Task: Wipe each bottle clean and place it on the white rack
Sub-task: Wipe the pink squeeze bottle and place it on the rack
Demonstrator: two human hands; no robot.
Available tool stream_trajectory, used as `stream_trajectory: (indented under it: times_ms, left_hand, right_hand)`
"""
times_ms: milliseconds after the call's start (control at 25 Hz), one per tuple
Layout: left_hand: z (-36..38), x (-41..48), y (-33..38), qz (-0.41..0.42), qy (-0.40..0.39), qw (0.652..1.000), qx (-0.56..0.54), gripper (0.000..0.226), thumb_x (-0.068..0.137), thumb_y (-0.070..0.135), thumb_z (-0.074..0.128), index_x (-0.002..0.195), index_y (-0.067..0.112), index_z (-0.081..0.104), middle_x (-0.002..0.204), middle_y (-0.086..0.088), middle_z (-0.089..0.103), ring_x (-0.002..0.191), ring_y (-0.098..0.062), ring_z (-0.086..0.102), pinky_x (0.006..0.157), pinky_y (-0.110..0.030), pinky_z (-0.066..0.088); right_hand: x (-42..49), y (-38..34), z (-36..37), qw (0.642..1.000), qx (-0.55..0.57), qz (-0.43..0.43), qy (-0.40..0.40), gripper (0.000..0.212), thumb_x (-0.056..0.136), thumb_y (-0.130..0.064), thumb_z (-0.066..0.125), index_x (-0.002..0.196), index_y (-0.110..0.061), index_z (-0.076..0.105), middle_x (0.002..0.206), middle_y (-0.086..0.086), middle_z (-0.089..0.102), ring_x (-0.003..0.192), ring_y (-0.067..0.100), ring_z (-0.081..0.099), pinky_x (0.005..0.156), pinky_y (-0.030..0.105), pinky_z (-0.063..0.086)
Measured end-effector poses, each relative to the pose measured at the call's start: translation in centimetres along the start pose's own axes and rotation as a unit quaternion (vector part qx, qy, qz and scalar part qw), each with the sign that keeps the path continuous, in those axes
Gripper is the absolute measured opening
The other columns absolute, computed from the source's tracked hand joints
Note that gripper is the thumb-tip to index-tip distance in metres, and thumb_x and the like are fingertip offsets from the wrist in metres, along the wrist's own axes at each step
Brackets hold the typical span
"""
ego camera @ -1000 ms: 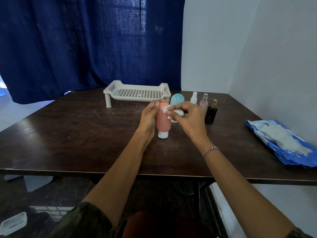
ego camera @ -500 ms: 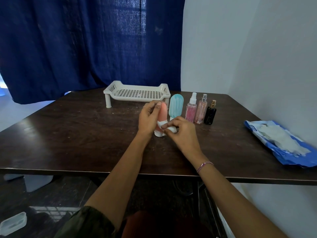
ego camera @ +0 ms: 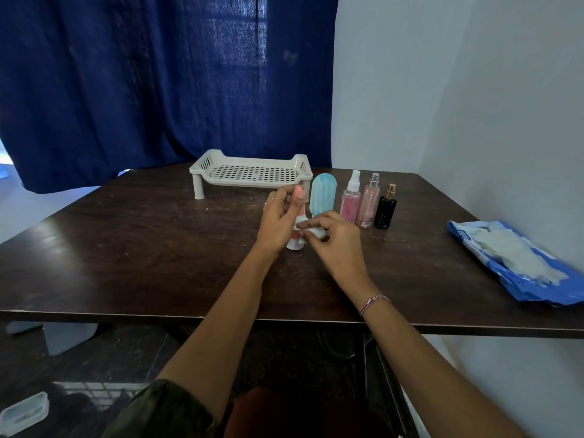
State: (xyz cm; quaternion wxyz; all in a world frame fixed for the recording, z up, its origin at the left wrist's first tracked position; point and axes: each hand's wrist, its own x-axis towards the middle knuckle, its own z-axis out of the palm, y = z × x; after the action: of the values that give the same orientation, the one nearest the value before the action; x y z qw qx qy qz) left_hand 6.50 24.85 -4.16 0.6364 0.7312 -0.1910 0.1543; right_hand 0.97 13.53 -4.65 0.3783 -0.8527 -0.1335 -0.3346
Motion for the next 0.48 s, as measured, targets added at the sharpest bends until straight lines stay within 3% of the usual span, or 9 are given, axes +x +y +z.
stream_trajectory:
  times_ms: [160, 320, 480]
  left_hand:
    - [0.1, -0.1, 0.1, -0.035, 0.009, 0.999, -0.017, 0.037, 0.102, 0.034, 0.027, 0.121, 0.016, 0.054, 0.121, -0.004, 0.051, 0.114, -0.016, 0.048, 0.098, -0.028, 0.04]
    - [0.0, -0.7, 1.4, -0.074, 0.017, 0.995, -0.07, 0.041, 0.104, 0.027, 0.021, 0.127, 0.011, 0.05, 0.124, -0.001, 0.05, 0.108, -0.004, 0.047, 0.094, -0.015, 0.039]
    - [-0.2, -0.2, 1.2, -0.151, 0.046, 0.98, -0.123, 0.052, 0.101, 0.044, 0.021, 0.141, 0.017, 0.041, 0.143, -0.007, 0.041, 0.126, -0.017, 0.042, 0.097, -0.024, 0.04]
  right_hand:
    - [-0.2, -0.3, 0.2, 0.998, -0.005, -0.053, -0.032, 0.023, 0.079, -0.008, 0.07, 0.102, -0.006, 0.07, 0.097, 0.0, 0.061, 0.088, 0.002, 0.054, 0.081, 0.005, 0.042]
    - [-0.4, -0.3, 0.1, 0.994, -0.021, -0.082, -0.065, 0.023, 0.079, -0.004, 0.069, 0.102, -0.007, 0.07, 0.098, 0.002, 0.061, 0.09, 0.001, 0.052, 0.084, 0.001, 0.036]
    - [-0.6, 0.0, 0.0, 0.994, -0.013, -0.078, -0.072, 0.021, 0.078, -0.002, 0.07, 0.096, -0.01, 0.073, 0.094, 0.0, 0.063, 0.086, -0.002, 0.052, 0.082, 0.0, 0.037]
